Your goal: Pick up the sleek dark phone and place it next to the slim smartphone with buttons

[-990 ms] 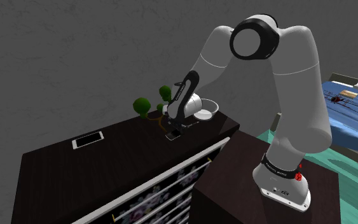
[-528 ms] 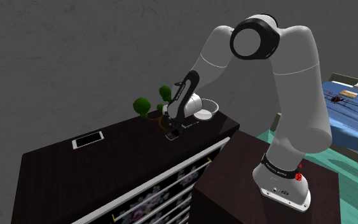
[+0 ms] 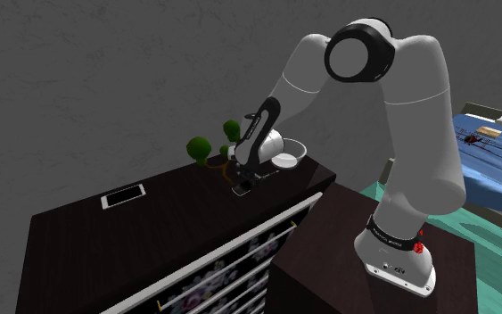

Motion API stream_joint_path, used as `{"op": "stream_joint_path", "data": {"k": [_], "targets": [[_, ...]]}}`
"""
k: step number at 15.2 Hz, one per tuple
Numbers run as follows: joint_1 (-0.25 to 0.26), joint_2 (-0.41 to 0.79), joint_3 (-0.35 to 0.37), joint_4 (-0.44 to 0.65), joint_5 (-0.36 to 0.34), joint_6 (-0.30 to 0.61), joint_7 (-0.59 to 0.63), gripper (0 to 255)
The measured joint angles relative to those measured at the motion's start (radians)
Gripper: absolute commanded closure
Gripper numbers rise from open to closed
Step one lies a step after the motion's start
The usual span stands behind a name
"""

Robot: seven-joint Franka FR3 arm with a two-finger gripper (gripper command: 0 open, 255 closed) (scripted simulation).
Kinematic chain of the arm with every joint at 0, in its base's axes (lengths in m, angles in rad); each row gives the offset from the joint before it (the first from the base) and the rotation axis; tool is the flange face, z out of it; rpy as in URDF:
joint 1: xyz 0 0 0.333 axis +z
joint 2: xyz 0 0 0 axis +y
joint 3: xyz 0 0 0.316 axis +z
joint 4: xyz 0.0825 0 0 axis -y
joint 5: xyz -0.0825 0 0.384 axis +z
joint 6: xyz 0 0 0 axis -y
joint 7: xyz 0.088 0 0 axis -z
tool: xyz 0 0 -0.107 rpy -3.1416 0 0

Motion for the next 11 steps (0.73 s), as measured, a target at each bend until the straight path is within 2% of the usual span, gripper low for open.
{"op": "stream_joint_path", "data": {"k": [11], "targets": [[0.05,-0.146,-0.068,-0.03,-0.077,-0.115,0.058,255]]}}
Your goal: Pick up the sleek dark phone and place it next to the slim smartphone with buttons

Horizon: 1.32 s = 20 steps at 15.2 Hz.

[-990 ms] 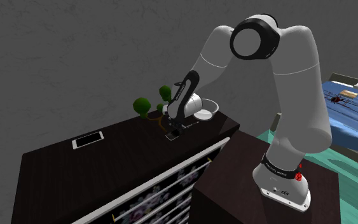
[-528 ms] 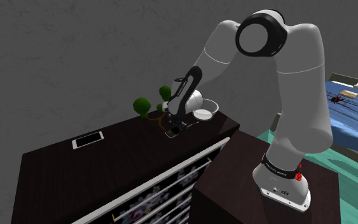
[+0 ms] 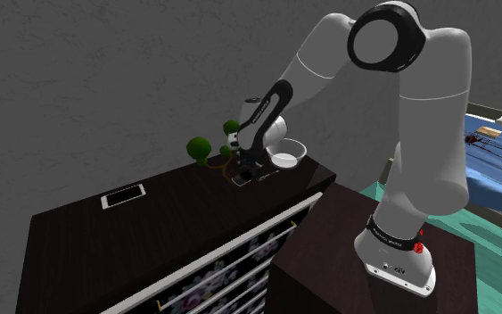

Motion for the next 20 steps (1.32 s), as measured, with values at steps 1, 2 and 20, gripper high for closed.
{"op": "stream_joint_path", "data": {"k": [1,2,20], "targets": [[0.004,-0.013,-0.006,0.0,-0.009,-0.013,0.007,255],[0.007,-0.024,-0.01,-0.001,-0.015,-0.023,0.011,255],[0.204,0.244,0.05,0.489,-0.057,-0.24,0.344,255]]}}
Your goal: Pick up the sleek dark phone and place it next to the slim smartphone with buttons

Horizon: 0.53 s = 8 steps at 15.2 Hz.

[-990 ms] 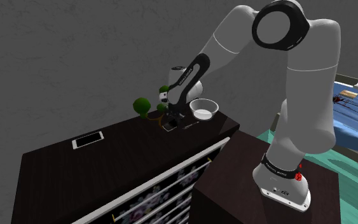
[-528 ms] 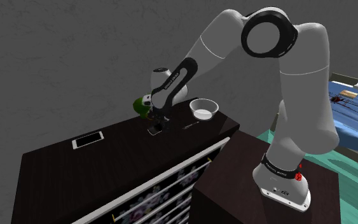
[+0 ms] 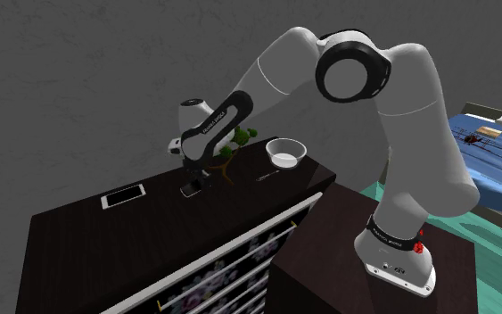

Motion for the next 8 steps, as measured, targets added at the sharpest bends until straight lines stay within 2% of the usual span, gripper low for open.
{"op": "stream_joint_path", "data": {"k": [4,8], "targets": [[0.039,0.087,0.01,0.159,-0.007,-0.071,0.07,255],[0.062,0.219,0.02,0.402,-0.013,-0.181,0.133,255]]}}
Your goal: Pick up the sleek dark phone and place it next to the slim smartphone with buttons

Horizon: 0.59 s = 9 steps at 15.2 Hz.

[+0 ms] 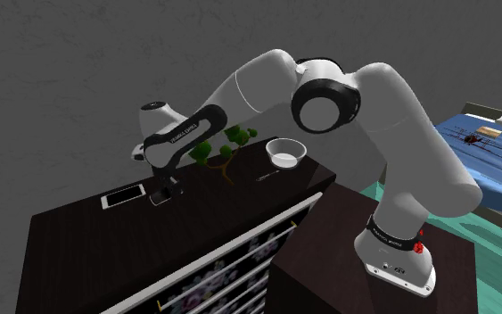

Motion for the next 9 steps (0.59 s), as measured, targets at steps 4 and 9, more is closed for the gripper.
{"op": "stream_joint_path", "data": {"k": [4,9], "targets": [[0.02,0.149,0.01,0.262,-0.005,-0.11,0.061,255],[0.023,0.248,0.015,0.403,-0.006,-0.154,0.086,255]]}}
